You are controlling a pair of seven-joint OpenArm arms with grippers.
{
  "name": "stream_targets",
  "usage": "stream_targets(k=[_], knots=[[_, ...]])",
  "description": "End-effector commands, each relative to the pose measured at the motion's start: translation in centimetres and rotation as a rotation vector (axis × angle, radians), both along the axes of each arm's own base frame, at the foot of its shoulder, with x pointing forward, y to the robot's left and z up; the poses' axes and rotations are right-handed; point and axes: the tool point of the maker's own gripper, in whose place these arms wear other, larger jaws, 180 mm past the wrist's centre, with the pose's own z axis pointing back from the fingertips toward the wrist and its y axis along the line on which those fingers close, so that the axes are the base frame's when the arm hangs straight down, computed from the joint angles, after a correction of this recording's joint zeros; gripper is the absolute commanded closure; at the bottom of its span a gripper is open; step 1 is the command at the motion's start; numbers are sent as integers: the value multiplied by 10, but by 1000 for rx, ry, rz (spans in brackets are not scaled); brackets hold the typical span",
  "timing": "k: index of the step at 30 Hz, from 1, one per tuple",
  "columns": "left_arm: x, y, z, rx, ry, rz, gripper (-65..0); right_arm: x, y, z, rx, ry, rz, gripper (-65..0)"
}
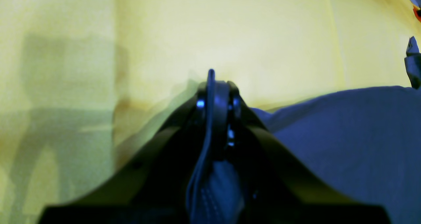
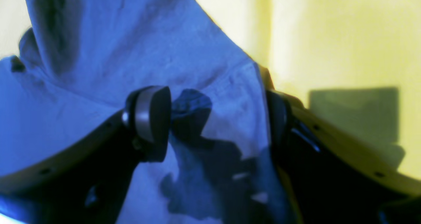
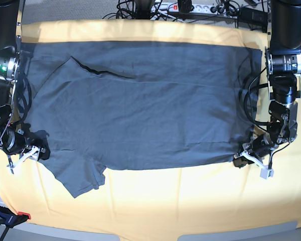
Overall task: Fold the T-shirt properly
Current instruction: 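Move both grippers to the hem corners and pinch them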
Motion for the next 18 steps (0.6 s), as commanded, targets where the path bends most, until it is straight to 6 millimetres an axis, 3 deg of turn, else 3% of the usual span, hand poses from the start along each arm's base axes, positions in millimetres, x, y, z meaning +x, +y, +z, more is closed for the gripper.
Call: stream_targets(k=[1,6,12,18], knots=[[-4,6,-4,44,44,-21,0,18,-10,28,-12,-91,-10,-335],[0,8,1,42,10,-6,0,24,-10,35,-32,-142,12,0],[9,10,13,41,-42,11,0,28,-10,42,-35,-189,13,0],[33,12,47,94,-121,-7,0,40,-12,63,-122,-269,48,0]])
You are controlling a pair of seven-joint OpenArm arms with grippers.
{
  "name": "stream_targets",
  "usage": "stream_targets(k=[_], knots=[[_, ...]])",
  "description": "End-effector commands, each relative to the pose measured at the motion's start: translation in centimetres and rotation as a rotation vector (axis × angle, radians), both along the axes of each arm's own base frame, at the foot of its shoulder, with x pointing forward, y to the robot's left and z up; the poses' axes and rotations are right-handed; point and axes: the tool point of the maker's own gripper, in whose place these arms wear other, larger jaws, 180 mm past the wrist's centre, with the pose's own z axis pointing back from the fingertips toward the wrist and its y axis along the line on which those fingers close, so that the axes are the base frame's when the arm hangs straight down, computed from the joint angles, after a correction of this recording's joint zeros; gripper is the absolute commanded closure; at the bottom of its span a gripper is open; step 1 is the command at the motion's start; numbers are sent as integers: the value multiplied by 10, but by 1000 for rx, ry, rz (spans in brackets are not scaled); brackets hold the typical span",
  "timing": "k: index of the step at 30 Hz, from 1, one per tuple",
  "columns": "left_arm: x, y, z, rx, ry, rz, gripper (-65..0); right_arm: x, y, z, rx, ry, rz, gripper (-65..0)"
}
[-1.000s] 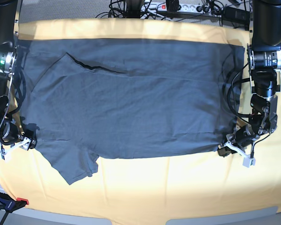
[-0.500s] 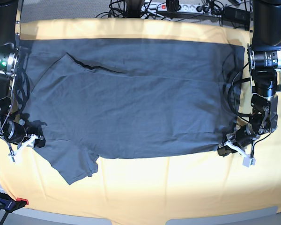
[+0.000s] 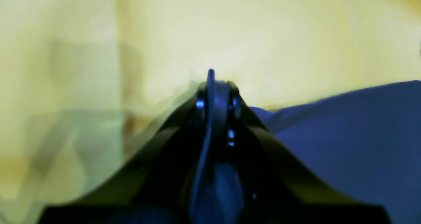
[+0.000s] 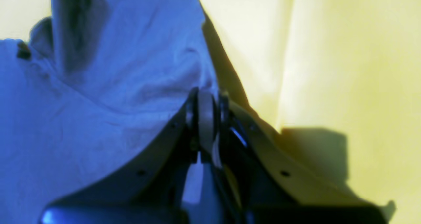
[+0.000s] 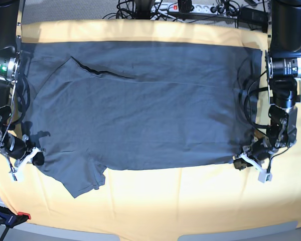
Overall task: Fold the T-shirt properly
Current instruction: 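Move both grippers to the hem corners and pinch them, then lift the hem with both grippers and fold it toward the collar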
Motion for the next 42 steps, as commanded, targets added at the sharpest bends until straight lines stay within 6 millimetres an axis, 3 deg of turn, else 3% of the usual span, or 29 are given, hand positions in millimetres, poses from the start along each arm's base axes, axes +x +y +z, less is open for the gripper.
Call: stream_targets(k=[1,6,11,15,17,23,28,33,39,42], knots=[[20,8,37,6,-95,10,0,19,-8,38,-2,-110,-7,0],[37,3,69,7,-162,-22,0,25,-5,57,-25,-161,12,0],[50,4,96,22,-222,-26,0,36,-18,83,-78,-208,5,0],[54,2,106,15,-247,-29,0,44,-30,108,-98,-249,-9,0],[53,-2,107,11,-255,-57,0,44,-34,112,-104,-251,-13,0],[42,-26,110,-35,-286,-195,0,30,-35,84,-111,-167,-8,0],[37,-25,111,-97,-244,-198,0,11,-33,51,-86,-94,-7,0],[30,5,128,-118,-254,-163,0,-3,-35,33,-81,-33,-9,0],[22,42,151,-113,-296,-112,0,2,-43,51,-43,-73,-33,0],[17,43,151,-151,-270,-119,0,2,-43,52,-40,-63,-31,0]])
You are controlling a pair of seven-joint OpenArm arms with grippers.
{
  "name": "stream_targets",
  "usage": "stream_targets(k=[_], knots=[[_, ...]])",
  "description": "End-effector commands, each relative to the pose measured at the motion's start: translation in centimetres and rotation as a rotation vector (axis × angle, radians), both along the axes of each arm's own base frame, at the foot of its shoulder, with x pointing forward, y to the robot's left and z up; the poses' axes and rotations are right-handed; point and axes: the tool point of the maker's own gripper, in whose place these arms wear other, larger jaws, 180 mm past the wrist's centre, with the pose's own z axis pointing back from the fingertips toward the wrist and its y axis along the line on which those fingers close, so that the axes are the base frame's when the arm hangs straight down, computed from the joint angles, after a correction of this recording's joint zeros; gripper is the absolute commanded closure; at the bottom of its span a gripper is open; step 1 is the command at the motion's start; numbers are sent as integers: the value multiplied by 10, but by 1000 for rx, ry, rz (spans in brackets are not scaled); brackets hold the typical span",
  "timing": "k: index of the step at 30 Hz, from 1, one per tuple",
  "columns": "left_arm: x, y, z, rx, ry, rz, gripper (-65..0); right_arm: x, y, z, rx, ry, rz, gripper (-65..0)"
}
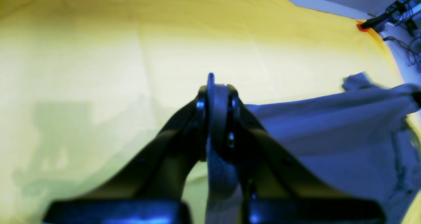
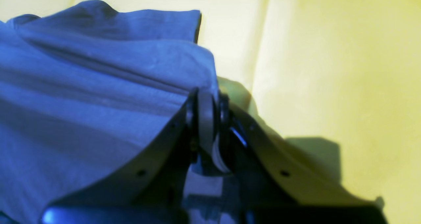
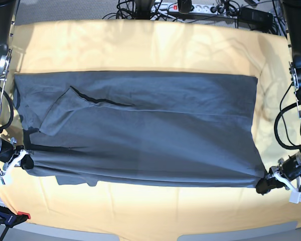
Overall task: Fold the T-shirt properly
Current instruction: 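Lift the hem with both grippers and fold it toward the collar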
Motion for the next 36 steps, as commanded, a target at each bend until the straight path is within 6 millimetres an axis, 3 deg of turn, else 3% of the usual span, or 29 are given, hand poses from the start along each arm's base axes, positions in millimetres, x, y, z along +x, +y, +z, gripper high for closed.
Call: stream_targets(k=[1,7,17,22,27,31,36], knots=[[7,8,34,-26,-74,11,0,12,-14,29,-14,-71,-25,0],[-1,-13,39,-159,-31,-67,0,14,-12,35,-6,-85,-21,0],[6,-21,45,-191,-69,-63,0,29,-19,81,-89,-179,-1,0],[7,-38,44,-223,-55,-101,0,30,-18,81,-86,-184,-1,0],[-5,-55,57,-257,-37,-209,0,29,-19,81,-85,-178,-2,0],[-20,-66,74,-231,-38,-316,0,20,-18,67,-68,-119,1,0],[-34,-70,73,-145,5,-390,0,11,-20,53,-78,-74,2,0]])
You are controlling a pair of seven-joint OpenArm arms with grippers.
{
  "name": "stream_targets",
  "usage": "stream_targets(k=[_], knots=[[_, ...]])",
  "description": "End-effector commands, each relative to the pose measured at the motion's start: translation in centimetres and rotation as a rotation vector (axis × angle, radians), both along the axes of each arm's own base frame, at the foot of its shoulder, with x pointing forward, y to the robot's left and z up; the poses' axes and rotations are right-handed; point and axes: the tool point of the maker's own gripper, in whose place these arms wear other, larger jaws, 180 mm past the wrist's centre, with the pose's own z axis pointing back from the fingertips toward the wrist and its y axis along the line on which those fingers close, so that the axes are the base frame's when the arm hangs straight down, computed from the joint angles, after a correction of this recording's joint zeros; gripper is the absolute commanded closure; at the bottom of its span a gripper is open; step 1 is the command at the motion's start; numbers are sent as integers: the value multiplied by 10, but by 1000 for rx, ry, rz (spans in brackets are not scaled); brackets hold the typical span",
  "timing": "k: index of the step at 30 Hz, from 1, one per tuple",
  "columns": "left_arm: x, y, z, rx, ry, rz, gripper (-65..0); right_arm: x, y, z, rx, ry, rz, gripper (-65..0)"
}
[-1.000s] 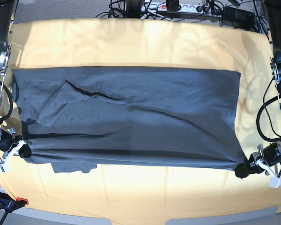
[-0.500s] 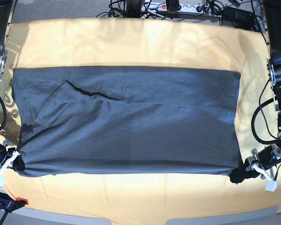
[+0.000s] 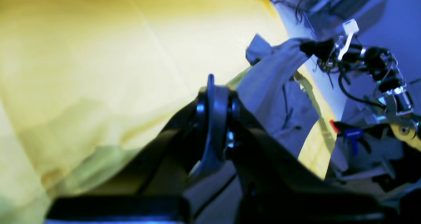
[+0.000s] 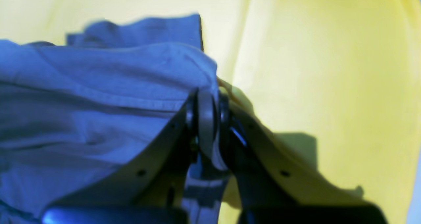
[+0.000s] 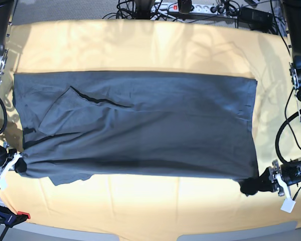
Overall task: Fold the T-shirt properly
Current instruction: 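Lift the hem with both grippers and fold it toward the collar, then lay the folded hem down and pull it taut with both grippers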
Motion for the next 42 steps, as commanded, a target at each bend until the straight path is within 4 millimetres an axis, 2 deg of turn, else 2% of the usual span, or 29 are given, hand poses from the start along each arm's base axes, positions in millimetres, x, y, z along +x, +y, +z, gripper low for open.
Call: stream_targets(k=[1,5,12,18,28,31,34,38,42], knots=[[5,4,29,-4,-77,-2,0,10,-9,28,-2,-74,-11,0],[-1,2,17,9,-46,-16,0,5,-9,20,-3,-53,-11,0],[-18,1,-12,58,44,-68,0,-2,-10,18,38,-5,-14,0],[-17,2,-8,48,71,-49,0,-5,-14,17,28,4,-18,0],[-24,-27,36,143,-101,-150,0,-9,-9,7,38,19,-13,0],[-37,-40,32,181,-132,-199,0,-9,-9,7,39,18,-13,0],[-56,-47,16,223,-129,-246,0,-9,-9,7,38,19,-13,0],[-79,-41,-3,271,-101,-265,0,-9,-9,7,38,19,-13,0],[-85,-16,6,293,-123,-203,0,-8,-9,8,39,17,-13,0]])
